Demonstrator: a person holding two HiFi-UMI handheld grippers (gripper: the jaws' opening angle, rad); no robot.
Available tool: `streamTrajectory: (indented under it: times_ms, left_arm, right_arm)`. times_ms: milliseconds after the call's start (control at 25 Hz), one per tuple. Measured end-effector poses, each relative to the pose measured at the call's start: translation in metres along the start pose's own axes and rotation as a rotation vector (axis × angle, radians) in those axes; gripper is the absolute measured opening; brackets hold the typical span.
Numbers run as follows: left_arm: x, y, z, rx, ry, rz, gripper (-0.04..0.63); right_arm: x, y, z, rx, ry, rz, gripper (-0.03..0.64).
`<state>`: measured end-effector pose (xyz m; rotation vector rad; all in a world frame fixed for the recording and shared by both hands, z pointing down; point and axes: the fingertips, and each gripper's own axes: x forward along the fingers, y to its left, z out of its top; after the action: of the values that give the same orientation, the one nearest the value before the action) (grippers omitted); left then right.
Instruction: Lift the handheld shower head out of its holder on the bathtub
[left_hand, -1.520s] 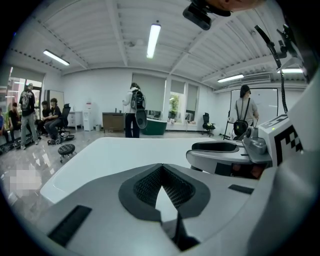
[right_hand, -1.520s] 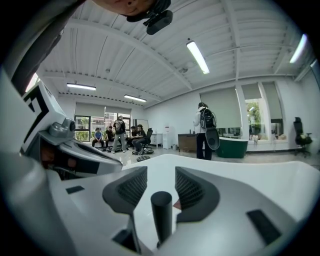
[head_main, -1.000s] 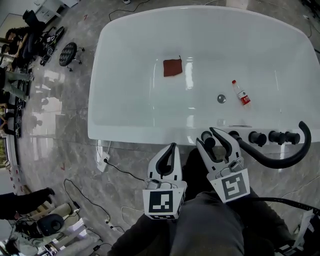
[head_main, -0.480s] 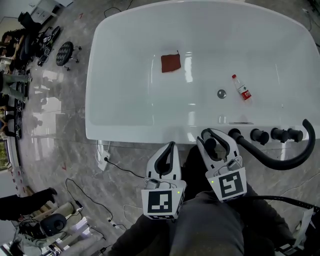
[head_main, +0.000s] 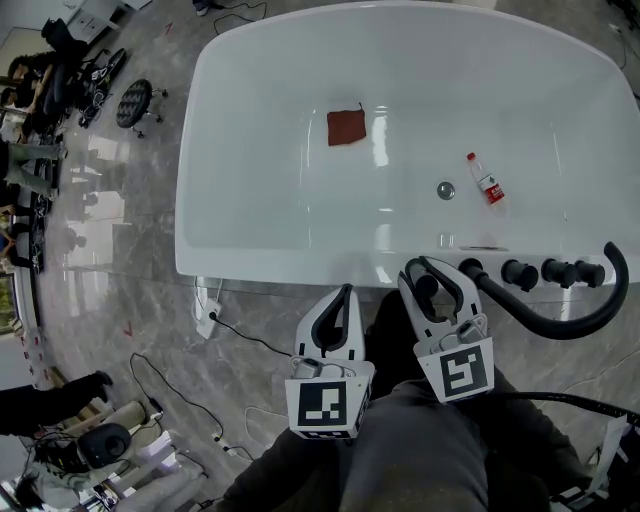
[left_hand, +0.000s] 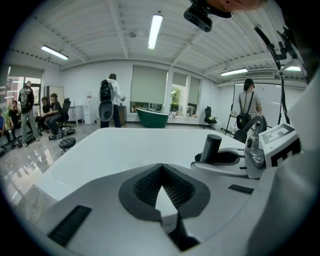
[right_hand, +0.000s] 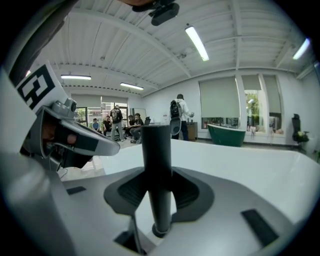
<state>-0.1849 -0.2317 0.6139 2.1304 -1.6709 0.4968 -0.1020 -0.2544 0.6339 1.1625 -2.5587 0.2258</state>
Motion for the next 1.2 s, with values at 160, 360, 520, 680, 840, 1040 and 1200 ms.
streamTrajectory:
  times_ms: [160,360,520,680,840,1040,1200]
  left_arm:
    - [-0.012,0.001,0.018,-0.009,-0.006,0.012,0.003]
    - [-0.047,-0.006,0.073,-0.009,-0.024,0.006,0.003]
    - [-0.080,-0.013,0.127,-0.009,-0.059,-0.005,0.003]
    - [-0.110,-0.017,0.167,-0.002,-0.108,-0.006,0.003]
    - [-0.128,-0.015,0.185,-0.005,-0.152,0.008,0.003]
    - [-0.134,-0.016,0.190,-0.008,-0.187,0.005,0.003]
    - [-0.136,-0.022,0.190,-0.014,-0.187,-0.007,0.003]
  right_arm:
    - [-0.009,0.006,0.028,-0.021,-0.023,0.007,0.137]
    - [-0.037,-0.003,0.094,0.002,-0.041,-0.022,0.137]
    - [-0.067,0.001,0.167,-0.008,-0.092,-0.028,0.137]
    - [-0.094,0.012,0.227,-0.004,-0.162,-0.014,0.137]
    - [-0.107,0.021,0.251,-0.043,-0.183,0.000,0.137]
    - [-0.108,0.021,0.251,-0.047,-0.166,-0.002,0.137]
    - [-0.110,0.020,0.255,-0.053,-0.170,-0.006,0.137]
